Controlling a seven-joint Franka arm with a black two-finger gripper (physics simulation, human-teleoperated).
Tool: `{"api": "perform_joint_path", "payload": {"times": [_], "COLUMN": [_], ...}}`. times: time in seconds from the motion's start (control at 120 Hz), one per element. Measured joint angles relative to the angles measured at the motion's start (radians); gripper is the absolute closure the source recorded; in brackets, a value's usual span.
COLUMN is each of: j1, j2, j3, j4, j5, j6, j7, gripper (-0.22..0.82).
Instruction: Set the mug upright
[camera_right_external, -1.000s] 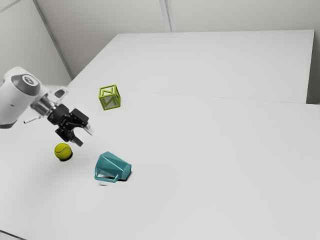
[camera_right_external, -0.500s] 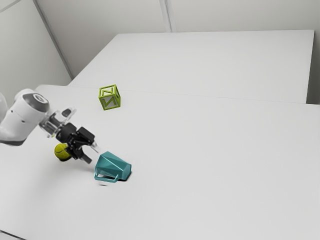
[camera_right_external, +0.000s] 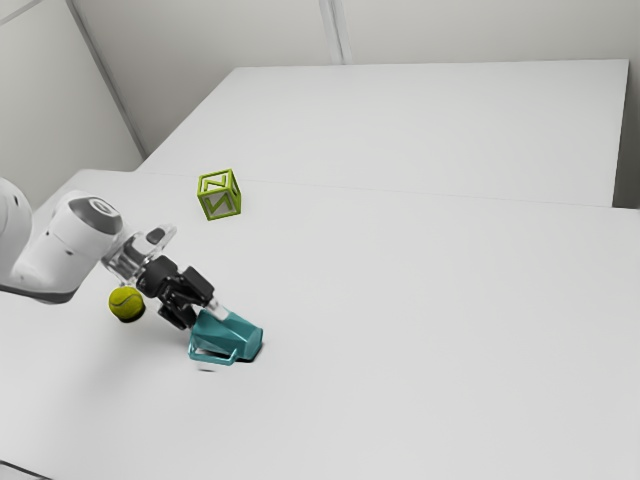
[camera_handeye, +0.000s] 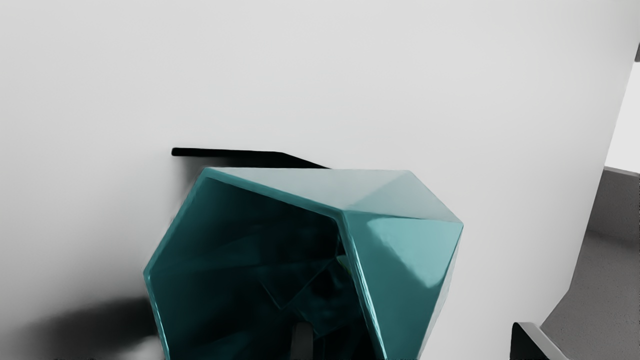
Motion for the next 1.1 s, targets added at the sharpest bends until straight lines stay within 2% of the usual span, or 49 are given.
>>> {"api": "perform_joint_path", "payload": {"times": [0.167,0.317,0.542,0.733,0.908,1.025,1.1], "j1": [0.001,-0.001,0.001,-0.025,-0.125,-0.264,-0.311], "j2": [-0.031,-0.041,-0.068,-0.158,-0.242,-0.259,-0.255], "j3": [-0.009,-0.021,-0.023,-0.042,-0.07,-0.081,-0.083], "j4": [-0.002,0.002,0.007,0.006,-0.002,-0.008,-0.009], "j5": [-0.002,-0.002,0.005,0.096,0.367,0.605,0.736], "j6": [0.001,0.0,-0.002,0.045,0.182,0.253,0.294], "j7": [-0.015,-0.029,-0.047,-0.071,-0.117,-0.18,-0.227], "gripper": [0.57,0.69,0.75,0.77,0.78,0.78,0.78]}}
